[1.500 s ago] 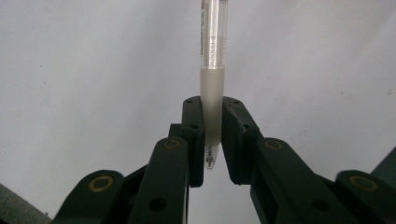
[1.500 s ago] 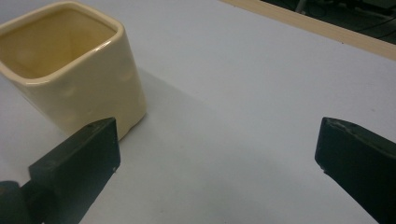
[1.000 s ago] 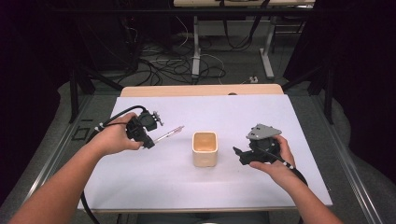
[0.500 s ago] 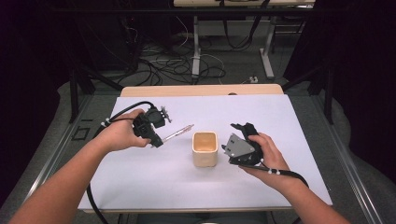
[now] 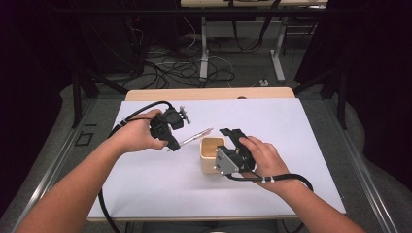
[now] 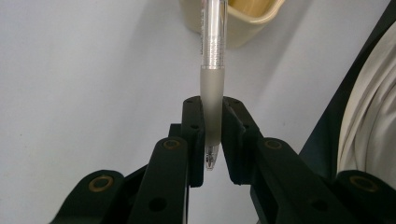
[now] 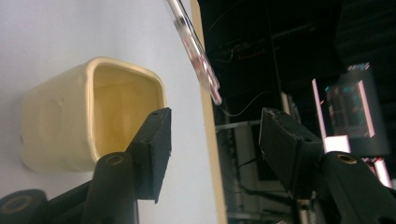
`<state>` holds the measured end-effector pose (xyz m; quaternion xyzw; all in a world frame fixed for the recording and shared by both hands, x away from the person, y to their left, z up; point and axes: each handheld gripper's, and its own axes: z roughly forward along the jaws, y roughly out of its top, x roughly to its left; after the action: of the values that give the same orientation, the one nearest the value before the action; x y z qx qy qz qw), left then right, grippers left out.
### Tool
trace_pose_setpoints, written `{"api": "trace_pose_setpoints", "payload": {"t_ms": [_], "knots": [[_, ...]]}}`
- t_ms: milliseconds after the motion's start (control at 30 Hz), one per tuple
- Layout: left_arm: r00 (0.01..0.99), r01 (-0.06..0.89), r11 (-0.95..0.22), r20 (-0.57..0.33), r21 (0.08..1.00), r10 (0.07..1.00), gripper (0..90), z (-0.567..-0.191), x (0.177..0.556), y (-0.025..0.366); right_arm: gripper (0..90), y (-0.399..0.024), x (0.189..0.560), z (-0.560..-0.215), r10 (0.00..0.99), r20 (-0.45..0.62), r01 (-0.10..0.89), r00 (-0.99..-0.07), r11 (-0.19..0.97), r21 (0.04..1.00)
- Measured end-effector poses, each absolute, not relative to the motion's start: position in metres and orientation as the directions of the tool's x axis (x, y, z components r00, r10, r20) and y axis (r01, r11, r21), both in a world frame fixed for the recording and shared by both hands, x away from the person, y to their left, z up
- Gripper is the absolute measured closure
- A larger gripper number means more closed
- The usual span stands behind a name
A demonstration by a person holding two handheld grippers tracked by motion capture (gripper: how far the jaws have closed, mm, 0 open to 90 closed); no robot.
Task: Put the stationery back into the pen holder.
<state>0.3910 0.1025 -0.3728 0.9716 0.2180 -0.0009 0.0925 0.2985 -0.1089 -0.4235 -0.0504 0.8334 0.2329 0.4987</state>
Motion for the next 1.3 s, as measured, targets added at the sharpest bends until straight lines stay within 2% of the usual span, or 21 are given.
{"api": "trace_pose_setpoints", "payload": {"t_ms": [100, 133, 233, 333, 567, 733, 933, 1133, 1233, 1300], "knots": [[0.907, 0.419, -0.891, -0.045, 0.175, 0.418, 80.2, -0.373, 0.391, 0.096, 47.0, -0.103, 0.298, -0.426, 0.078, -0.883, -0.373, -0.463, 0.886, 0.274], [0.91, 0.414, -0.895, -0.047, 0.168, 0.412, 80.3, -0.373, 0.391, 0.094, 47.5, -0.102, 0.296, -0.424, 0.034, -0.876, -0.355, -0.482, 0.906, 0.23], [0.91, 0.414, -0.895, -0.054, 0.166, 0.411, 80.2, -0.372, 0.391, 0.086, 50.3, -0.096, 0.299, -0.431, -0.01, -0.906, -0.421, -0.423, 0.888, 0.186], [0.913, 0.408, -0.898, -0.061, 0.167, 0.403, 80.2, -0.372, 0.392, 0.079, 53.6, -0.092, 0.297, -0.433, -0.07, -0.902, -0.419, -0.426, 0.899, 0.128], [0.911, 0.412, -0.895, -0.087, 0.169, 0.403, 80.2, -0.372, 0.394, 0.064, 57.7, -0.082, 0.299, -0.44, -0.14, -0.916, -0.453, -0.376, 0.89, 0.05], [0.913, 0.408, -0.898, -0.093, 0.165, 0.398, 80.2, -0.371, 0.394, 0.057, 64.5, -0.076, 0.3, -0.443, -0.195, -0.918, -0.457, -0.346, 0.889, -0.016], [0.916, 0.401, -0.901, -0.096, 0.165, 0.39, 80.2, -0.372, 0.393, 0.052, 70.8, -0.072, 0.303, -0.447, -0.23, -0.919, -0.466, -0.32, 0.883, -0.059], [0.914, 0.405, -0.898, -0.098, 0.171, 0.394, 80.1, -0.372, 0.394, 0.053, 79.0, -0.071, 0.303, -0.45, -0.24, -0.908, -0.435, -0.343, 0.898, -0.073], [0.913, 0.408, -0.897, -0.1, 0.172, 0.396, 80.1, -0.372, 0.394, 0.054, 79.7, -0.069, 0.305, -0.449, -0.265, -0.911, -0.463, -0.315, 0.881, -0.096], [0.911, 0.412, -0.895, -0.101, 0.173, 0.4, 80.0, -0.373, 0.394, 0.054, 79.9, -0.07, 0.303, -0.45, -0.25, -0.909, -0.44, -0.334, 0.894, -0.084]]}}
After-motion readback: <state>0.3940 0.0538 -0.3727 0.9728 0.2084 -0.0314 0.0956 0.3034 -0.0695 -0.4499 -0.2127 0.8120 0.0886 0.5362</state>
